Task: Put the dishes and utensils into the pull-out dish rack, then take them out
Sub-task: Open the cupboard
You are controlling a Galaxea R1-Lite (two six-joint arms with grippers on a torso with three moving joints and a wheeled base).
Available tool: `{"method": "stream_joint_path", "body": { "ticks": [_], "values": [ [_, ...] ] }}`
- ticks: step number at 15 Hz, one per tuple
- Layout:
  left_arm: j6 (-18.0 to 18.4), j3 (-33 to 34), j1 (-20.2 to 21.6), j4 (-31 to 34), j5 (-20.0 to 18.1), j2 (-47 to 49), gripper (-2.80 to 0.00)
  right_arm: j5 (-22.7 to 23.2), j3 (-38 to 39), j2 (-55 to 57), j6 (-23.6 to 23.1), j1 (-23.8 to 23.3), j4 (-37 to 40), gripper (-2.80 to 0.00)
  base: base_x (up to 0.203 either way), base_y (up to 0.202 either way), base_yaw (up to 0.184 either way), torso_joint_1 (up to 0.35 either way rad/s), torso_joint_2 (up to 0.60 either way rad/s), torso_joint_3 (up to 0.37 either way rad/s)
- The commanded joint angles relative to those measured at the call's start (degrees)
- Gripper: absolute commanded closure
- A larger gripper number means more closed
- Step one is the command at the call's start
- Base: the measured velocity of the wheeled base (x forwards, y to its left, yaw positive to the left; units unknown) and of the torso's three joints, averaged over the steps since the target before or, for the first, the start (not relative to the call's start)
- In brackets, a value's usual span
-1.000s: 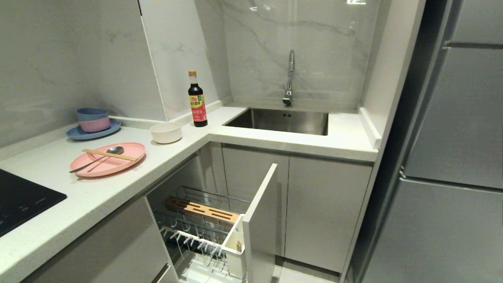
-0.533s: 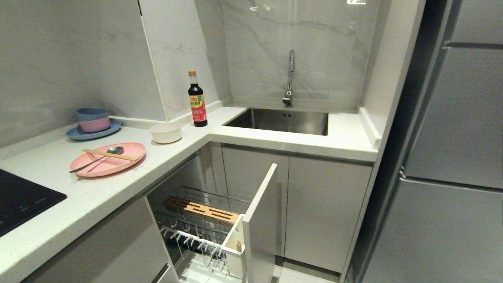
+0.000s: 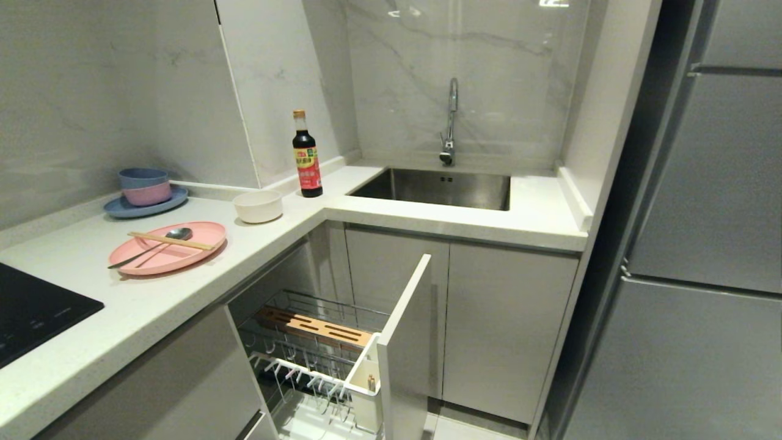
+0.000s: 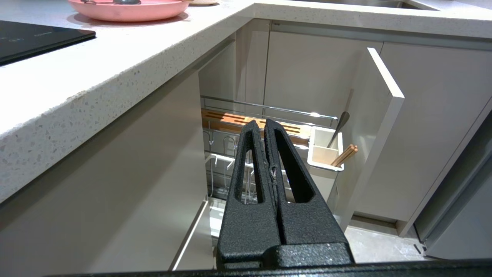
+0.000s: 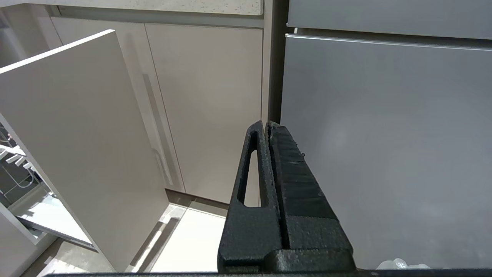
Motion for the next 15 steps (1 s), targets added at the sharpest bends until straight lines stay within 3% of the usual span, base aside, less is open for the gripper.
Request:
{"method": "stream_joint_path", "body": {
  "ticks": [1,3,6,11,15],
  "values": [
    [0.17,0.09,0.06,-0.08,-0.04,0.0,0.0,0.01,0.03,-0.03,0.02,0.02,-0.01,0.0,0.0,0.0,0.0,0.0,0.0,0.0],
    [0.03,-4.0,-0.03,-0.4,-0.39,0.08,0.0,-0.03,0.0,-0.06,0.02,0.02,0.01,0.0,0.0,0.0,0.0,0.0,0.0,0.0],
    [0.19,-18.73,-0.26,2.67,-1.58,6.15,0.0,0.04,-0.01,-0.05,0.02,0.02,0.04,0.0,0.0,0.0,0.0,0.0,0.0,0.0],
    [0.15,-42.45,-0.72,8.98,1.85,34.02,0.0,0.01,-0.01,-0.06,0.02,0.02,0.0,0.0,0.0,0.0,0.0,0.0,0.0,0.0],
    [-3.39,-57.79,-4.6,10.99,2.59,58.18,0.0,0.03,0.06,0.01,0.02,0.02,-0.03,0.0,0.0,0.0,0.0,0.0,0.0,0.0]
  ]
}}
